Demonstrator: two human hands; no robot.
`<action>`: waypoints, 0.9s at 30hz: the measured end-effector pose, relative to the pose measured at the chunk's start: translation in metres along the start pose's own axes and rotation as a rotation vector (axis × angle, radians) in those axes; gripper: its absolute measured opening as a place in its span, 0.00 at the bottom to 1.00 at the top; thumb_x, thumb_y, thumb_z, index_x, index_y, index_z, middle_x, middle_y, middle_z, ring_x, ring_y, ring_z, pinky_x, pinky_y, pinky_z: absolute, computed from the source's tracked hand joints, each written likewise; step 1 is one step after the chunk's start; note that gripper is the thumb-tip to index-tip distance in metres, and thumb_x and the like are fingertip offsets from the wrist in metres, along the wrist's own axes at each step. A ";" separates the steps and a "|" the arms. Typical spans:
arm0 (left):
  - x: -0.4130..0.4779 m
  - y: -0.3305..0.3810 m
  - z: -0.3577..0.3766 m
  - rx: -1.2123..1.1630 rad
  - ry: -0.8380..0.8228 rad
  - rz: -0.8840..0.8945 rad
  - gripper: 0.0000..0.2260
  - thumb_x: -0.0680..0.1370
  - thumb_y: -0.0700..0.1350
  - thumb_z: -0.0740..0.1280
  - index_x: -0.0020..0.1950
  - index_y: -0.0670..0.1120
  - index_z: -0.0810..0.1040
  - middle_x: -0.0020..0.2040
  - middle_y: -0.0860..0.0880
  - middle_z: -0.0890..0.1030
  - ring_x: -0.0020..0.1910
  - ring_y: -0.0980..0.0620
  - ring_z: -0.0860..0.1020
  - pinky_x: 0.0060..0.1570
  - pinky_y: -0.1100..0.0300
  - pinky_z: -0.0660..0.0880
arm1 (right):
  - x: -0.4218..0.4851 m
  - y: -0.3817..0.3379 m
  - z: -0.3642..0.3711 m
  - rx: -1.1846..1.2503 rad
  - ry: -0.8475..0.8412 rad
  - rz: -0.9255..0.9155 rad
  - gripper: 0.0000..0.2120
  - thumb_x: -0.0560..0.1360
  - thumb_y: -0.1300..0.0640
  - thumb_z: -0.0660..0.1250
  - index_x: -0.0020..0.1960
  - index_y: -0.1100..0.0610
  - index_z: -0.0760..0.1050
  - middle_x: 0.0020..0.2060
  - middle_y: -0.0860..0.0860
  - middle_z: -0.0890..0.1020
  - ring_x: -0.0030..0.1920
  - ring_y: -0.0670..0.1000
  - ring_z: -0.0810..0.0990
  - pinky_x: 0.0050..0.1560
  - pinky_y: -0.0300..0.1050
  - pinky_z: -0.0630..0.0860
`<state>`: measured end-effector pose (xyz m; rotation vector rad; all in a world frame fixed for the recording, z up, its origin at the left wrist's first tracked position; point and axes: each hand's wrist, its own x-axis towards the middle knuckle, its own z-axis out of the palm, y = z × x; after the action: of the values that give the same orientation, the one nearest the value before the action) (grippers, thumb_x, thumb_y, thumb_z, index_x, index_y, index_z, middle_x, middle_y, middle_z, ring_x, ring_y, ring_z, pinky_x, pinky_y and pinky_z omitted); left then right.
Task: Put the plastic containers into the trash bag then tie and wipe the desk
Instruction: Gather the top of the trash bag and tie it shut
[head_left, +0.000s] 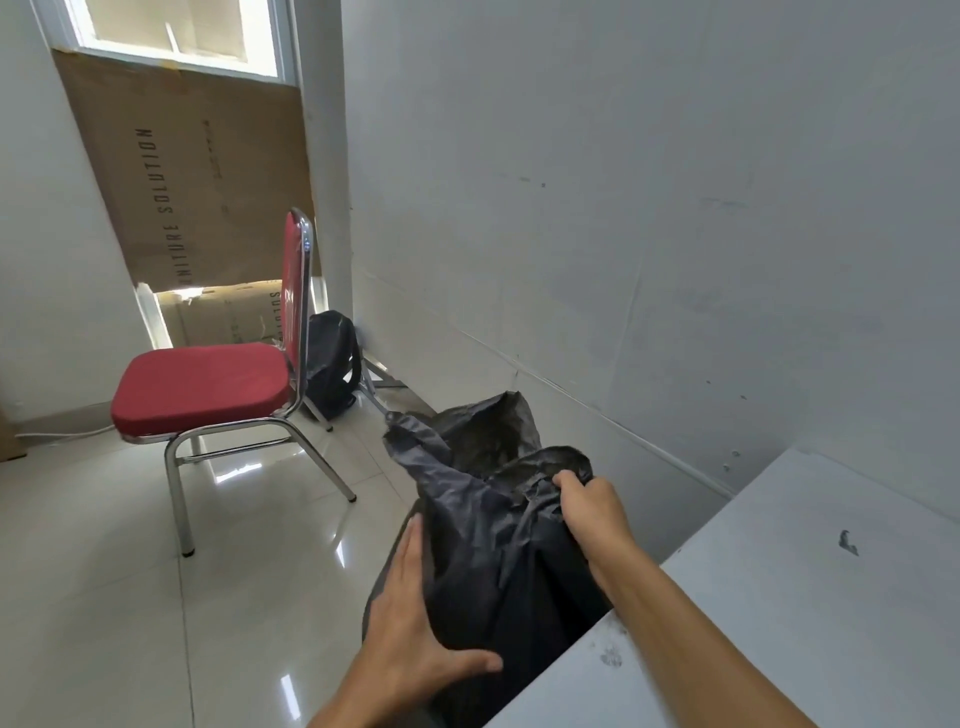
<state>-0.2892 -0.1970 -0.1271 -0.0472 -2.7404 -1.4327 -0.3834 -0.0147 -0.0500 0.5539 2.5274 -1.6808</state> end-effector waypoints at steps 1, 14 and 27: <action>0.002 -0.001 0.007 0.020 -0.015 -0.046 0.72 0.48 0.70 0.79 0.77 0.63 0.32 0.81 0.57 0.47 0.80 0.52 0.54 0.77 0.48 0.58 | -0.001 -0.001 0.002 0.033 -0.020 0.021 0.12 0.79 0.52 0.61 0.47 0.61 0.76 0.45 0.57 0.82 0.44 0.55 0.80 0.49 0.49 0.78; 0.072 0.016 0.075 -0.350 -0.058 -0.090 0.12 0.80 0.43 0.63 0.44 0.58 0.80 0.40 0.54 0.85 0.40 0.67 0.81 0.45 0.61 0.80 | -0.009 0.004 -0.001 -0.250 -0.296 -0.506 0.33 0.71 0.55 0.70 0.72 0.42 0.61 0.71 0.48 0.68 0.70 0.49 0.70 0.71 0.50 0.70; 0.089 -0.003 0.068 -0.477 -0.252 -0.161 0.06 0.69 0.38 0.65 0.35 0.48 0.74 0.32 0.54 0.76 0.37 0.51 0.73 0.42 0.55 0.67 | 0.063 0.020 -0.007 -1.415 -0.556 -0.850 0.08 0.76 0.52 0.63 0.54 0.46 0.67 0.54 0.55 0.79 0.56 0.62 0.79 0.56 0.62 0.77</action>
<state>-0.3799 -0.1427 -0.1633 -0.0252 -2.5550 -2.2374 -0.4345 0.0147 -0.0802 -0.9909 2.6960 0.3019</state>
